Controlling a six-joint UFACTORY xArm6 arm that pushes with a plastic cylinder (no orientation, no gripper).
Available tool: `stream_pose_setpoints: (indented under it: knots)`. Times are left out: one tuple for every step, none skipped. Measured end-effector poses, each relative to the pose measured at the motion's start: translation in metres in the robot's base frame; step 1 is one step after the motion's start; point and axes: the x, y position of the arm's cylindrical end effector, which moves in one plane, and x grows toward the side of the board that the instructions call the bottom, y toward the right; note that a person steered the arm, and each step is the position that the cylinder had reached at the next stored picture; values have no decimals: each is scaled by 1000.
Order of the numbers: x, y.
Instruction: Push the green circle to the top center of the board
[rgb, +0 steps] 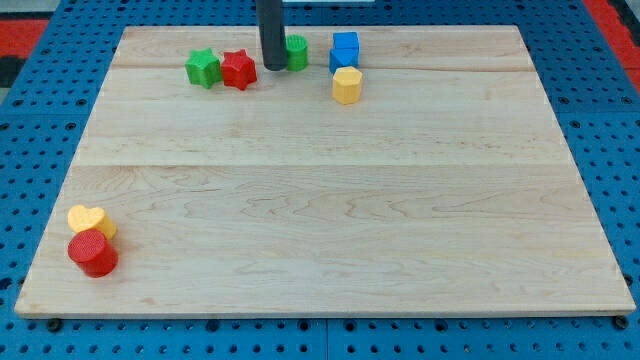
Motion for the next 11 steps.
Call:
stream_pose_setpoints:
  knots:
    - [1, 6]
    - [6, 11]
    - [8, 25]
    - [8, 31]
    - [7, 32]
    - [1, 32]
    - [-7, 32]
    - [-15, 32]
    - [-23, 32]
    - [-27, 32]
    - [-14, 10]
